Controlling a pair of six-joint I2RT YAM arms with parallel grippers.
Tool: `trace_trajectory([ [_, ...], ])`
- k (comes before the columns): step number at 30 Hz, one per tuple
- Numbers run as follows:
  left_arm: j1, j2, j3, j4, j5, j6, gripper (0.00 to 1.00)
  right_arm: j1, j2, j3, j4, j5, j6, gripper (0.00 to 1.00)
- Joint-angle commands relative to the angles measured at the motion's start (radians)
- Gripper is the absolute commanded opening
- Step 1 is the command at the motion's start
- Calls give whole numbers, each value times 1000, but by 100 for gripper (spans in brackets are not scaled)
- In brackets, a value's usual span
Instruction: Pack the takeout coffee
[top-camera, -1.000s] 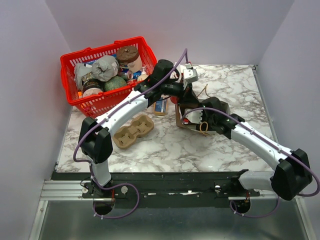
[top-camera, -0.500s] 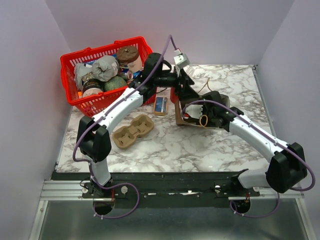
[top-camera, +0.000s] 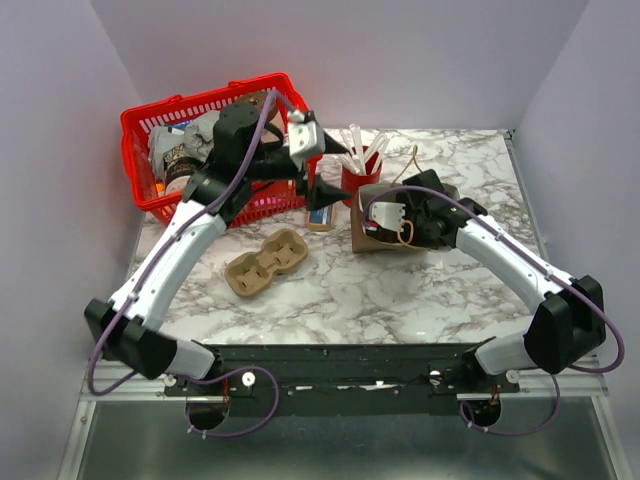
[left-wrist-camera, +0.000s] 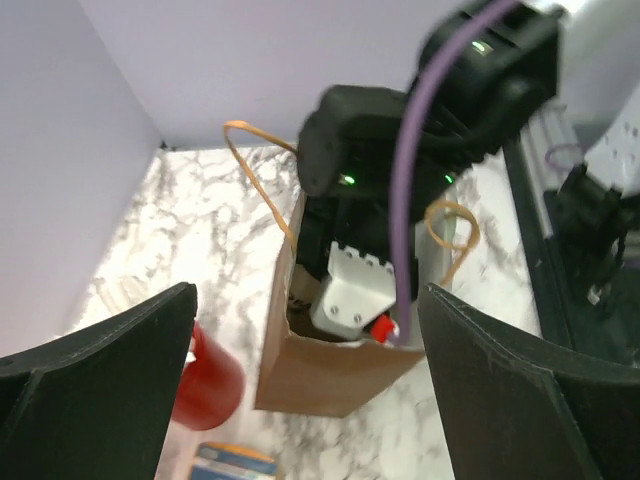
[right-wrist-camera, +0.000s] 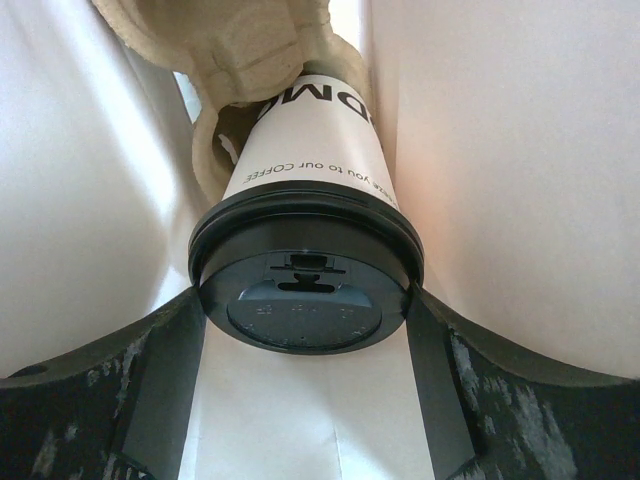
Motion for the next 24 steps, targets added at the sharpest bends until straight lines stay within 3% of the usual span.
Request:
trace_trajectory([
  [1, -18, -95, -82, -289, 1, 463, 99, -7, 35, 66, -149, -72, 24, 1],
  [4, -35, -109, -89, -339, -36, 518, 99, -8, 55, 92, -163, -77, 36, 0],
  [12, -83, -147, -114, -335, -85, 485, 99, -13, 130, 271, -353, -160, 76, 1],
  [24, -97, -182, -126, -341, -129, 449, 99, -21, 242, 270, -381, -161, 52, 0],
])
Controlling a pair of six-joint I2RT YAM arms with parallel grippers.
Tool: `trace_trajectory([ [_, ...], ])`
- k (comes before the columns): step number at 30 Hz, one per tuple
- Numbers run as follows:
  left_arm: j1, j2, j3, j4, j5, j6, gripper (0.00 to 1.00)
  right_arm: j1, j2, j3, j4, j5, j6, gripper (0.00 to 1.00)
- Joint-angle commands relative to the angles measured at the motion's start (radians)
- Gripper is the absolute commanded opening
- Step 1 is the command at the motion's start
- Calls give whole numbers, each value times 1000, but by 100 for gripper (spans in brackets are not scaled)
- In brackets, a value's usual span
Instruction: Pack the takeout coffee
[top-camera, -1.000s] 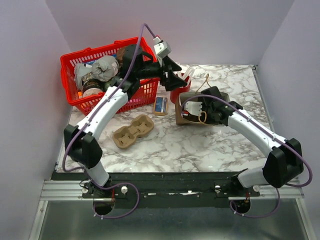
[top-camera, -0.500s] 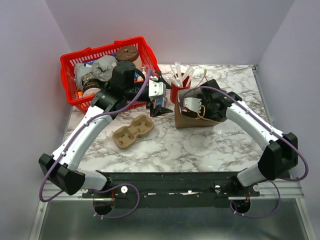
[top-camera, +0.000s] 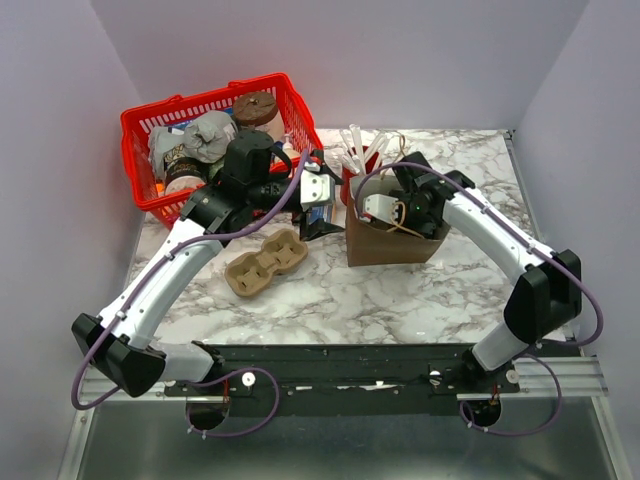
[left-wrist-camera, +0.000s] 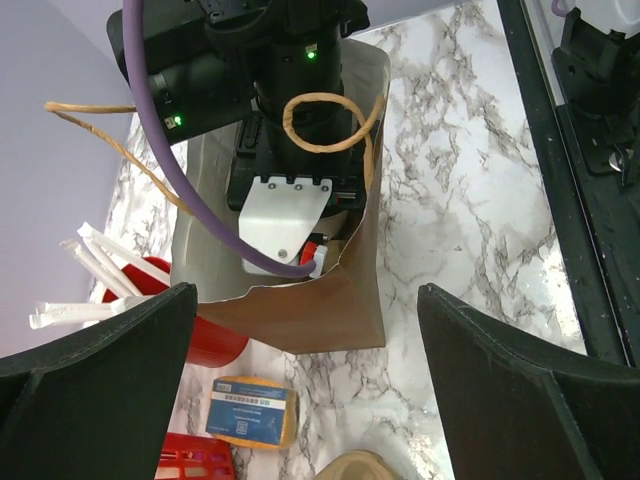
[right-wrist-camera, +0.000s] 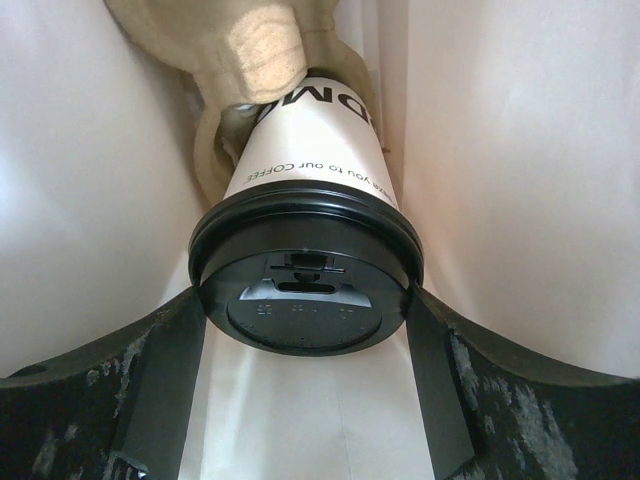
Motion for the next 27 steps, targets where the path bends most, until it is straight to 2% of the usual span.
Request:
trace_trajectory([
  [1, -6, -34, -6, -11, -29, 5, 99, -8, 69, 15, -60, -34, 16, 1],
  [9, -6, -35, -15, -1, -35, -2, 99, -8, 115, 16, -14, -2, 46, 1],
  [17, -6, -34, -29, 14, -40, -18, 99, -9, 98, -42, 37, 2, 46, 1],
  [27, -8, -34, -21, 11, -40, -16, 99, -8, 106, -36, 42, -2, 73, 1],
])
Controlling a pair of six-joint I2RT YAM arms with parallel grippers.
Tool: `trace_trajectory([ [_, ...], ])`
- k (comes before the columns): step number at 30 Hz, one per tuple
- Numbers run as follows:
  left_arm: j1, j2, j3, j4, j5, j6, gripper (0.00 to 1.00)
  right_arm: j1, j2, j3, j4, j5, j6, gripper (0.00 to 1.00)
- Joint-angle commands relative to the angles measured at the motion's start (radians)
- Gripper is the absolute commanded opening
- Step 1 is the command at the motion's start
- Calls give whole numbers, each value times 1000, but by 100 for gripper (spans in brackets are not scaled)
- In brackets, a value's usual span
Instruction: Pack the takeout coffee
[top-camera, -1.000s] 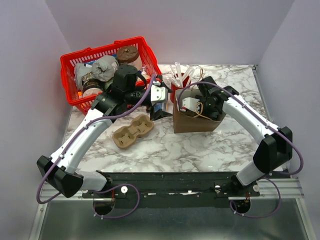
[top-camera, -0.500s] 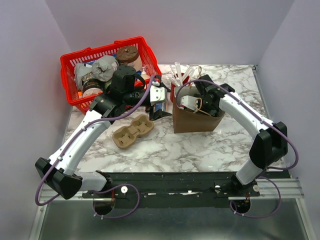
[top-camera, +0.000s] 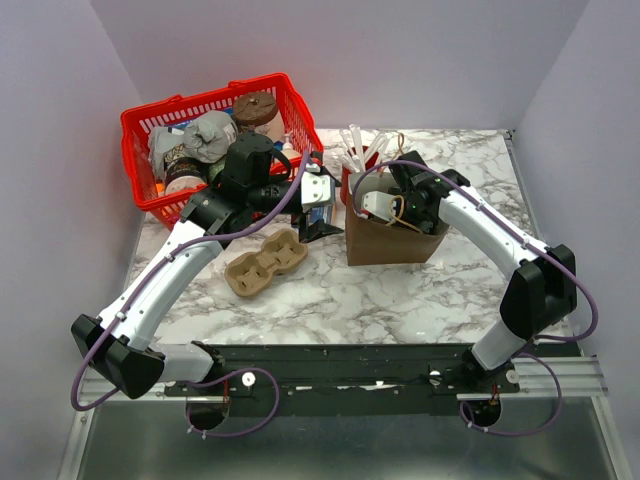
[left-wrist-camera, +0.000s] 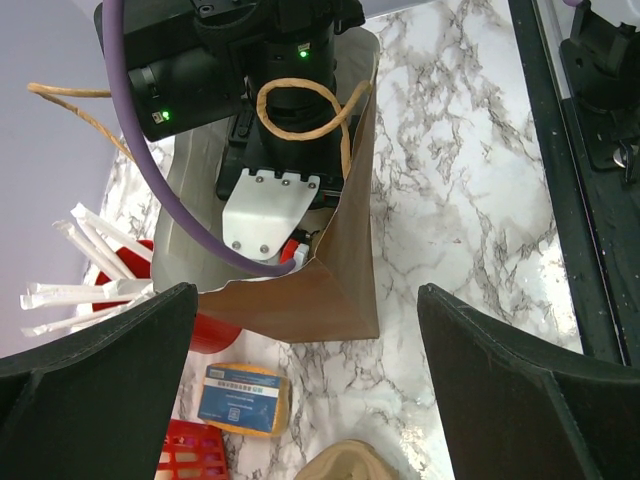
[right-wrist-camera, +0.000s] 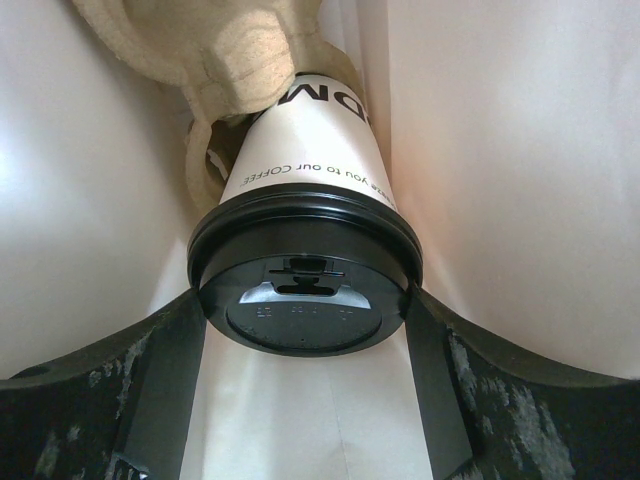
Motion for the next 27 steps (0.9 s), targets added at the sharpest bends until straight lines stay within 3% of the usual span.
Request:
trace_trajectory([
  [1, -7, -18, 4, 12, -9, 0, 99, -8, 64, -57, 16, -34, 37, 1],
  [6, -11, -20, 4, 25, -10, -20, 99, -8, 51, -57, 16, -37, 51, 6],
  [18, -14, -21, 10, 15, -15, -20, 99, -8, -19, -35, 13, -25, 52, 46],
  [27, -14, -20, 4, 18, -16, -27, 99, -9, -50, -31, 12, -49, 86, 61],
])
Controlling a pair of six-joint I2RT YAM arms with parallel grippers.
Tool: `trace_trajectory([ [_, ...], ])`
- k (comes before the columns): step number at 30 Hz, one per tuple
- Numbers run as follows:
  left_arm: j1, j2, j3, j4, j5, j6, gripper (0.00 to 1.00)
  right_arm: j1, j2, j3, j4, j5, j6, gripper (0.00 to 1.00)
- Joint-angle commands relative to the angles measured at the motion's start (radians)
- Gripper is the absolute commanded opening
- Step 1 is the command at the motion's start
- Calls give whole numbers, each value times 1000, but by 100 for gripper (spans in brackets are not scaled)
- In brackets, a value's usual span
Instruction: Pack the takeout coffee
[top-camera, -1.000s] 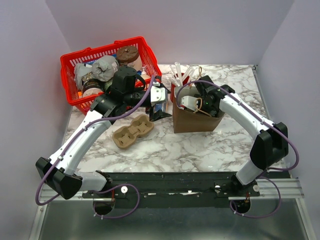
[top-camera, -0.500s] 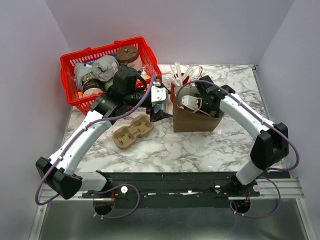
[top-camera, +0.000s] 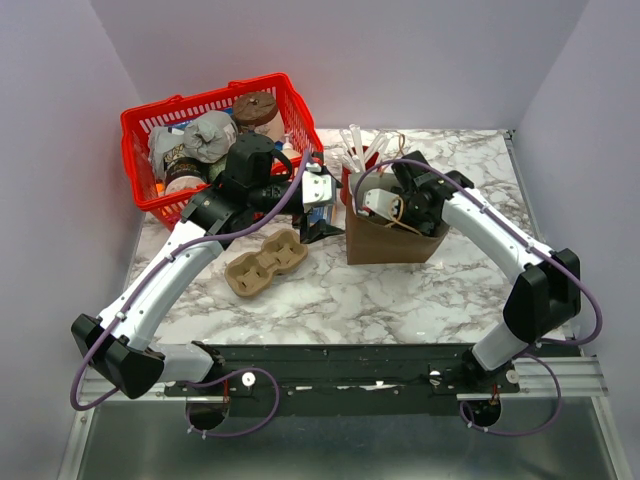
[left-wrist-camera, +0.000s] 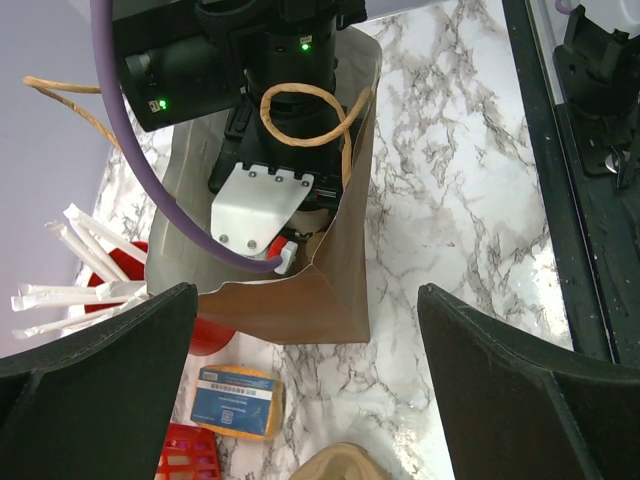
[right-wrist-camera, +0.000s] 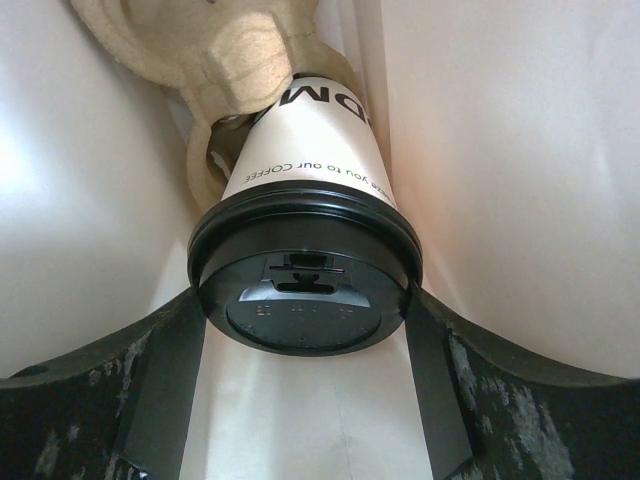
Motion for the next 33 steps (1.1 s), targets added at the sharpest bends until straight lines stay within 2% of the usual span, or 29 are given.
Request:
trace_trajectory([
  [1, -5, -20, 4, 14, -15, -7, 99, -8, -20, -15, 0, -45, 48, 62],
  [6, -5, -14, 10, 13, -15, -7, 99, -8, -26, 6, -8, -67, 71, 69],
  [8, -5, -9, 13, 8, -13, -5, 99, -8, -24, 29, -22, -68, 86, 75],
  [9, -4, -9, 13, 8, -13, -5, 99, -8, -24, 36, -28, -68, 91, 81],
  [15, -5, -8, 10, 10, -13, -8, 99, -8, -29, 72, -45, -72, 111, 82],
  [17, -5, -11, 8, 10, -15, -10, 99, -8, -30, 86, -59, -71, 120, 91],
  [20, -5, -12, 2, 10, -18, -10, 99, -8, -38, 105, -66, -71, 131, 92],
  [21, -5, -12, -1, 14, -18, -13, 99, -8, -40, 106, -66, -73, 134, 99],
  [33, -5, -11, -7, 22, -18, -19, 99, -8, -53, 177, -91, -99, 168, 100],
])
